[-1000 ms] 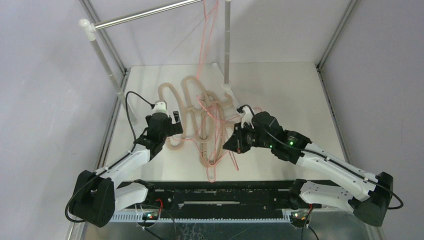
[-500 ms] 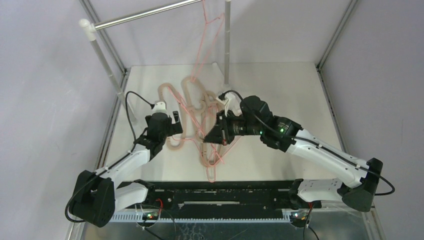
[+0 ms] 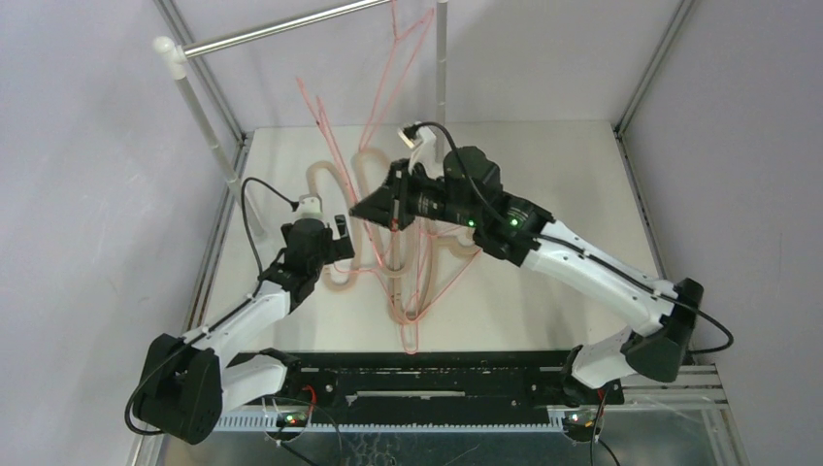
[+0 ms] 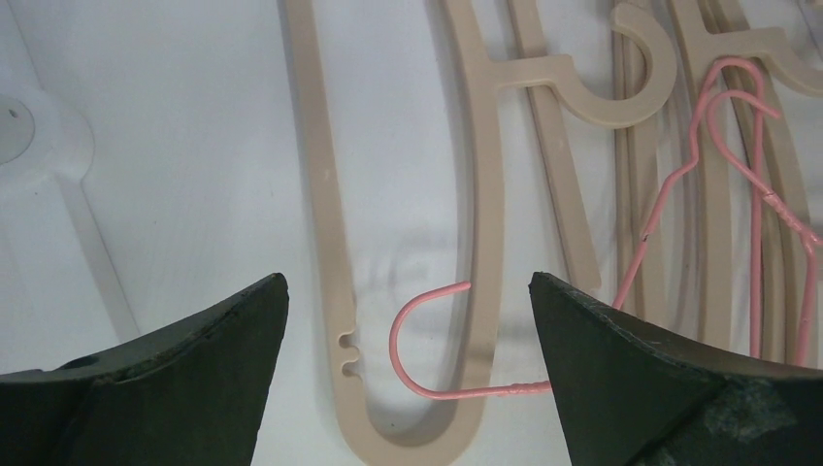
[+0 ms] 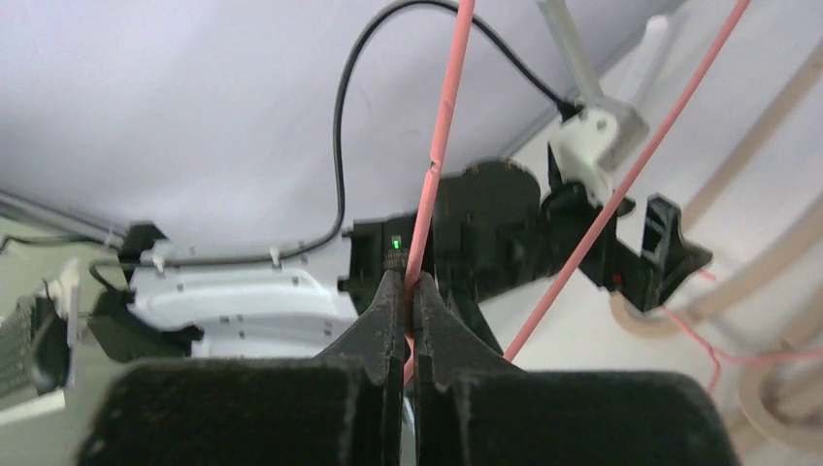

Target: Organize the hangers

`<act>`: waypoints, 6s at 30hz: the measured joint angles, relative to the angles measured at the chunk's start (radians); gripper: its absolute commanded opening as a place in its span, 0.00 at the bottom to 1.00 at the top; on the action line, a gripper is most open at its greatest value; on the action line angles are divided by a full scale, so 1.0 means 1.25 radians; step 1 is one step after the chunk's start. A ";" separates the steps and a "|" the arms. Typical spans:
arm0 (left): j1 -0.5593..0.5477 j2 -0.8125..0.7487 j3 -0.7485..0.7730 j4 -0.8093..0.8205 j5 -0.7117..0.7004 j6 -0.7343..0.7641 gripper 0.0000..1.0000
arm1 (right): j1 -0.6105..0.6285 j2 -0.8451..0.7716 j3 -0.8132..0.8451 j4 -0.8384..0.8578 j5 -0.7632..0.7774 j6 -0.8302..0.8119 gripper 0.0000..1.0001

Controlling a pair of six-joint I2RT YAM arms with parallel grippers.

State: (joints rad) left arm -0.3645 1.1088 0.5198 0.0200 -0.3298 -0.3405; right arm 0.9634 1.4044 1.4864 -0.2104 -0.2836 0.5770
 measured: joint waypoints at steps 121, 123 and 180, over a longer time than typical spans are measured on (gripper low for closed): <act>0.000 0.016 0.000 -0.005 -0.049 -0.022 1.00 | 0.151 -0.053 -0.429 -0.218 0.678 0.025 0.47; 0.000 0.017 0.000 -0.005 -0.049 -0.022 0.99 | 0.146 -0.023 -0.439 -0.204 0.661 0.041 0.46; 0.000 0.026 -0.001 0.001 -0.048 -0.036 1.00 | -0.031 0.157 -0.404 -0.050 0.388 0.097 0.00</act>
State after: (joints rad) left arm -0.3645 1.1416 0.5190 0.0208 -0.3897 -0.3859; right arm 0.9249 1.6005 0.9810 -0.2726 0.2008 0.6983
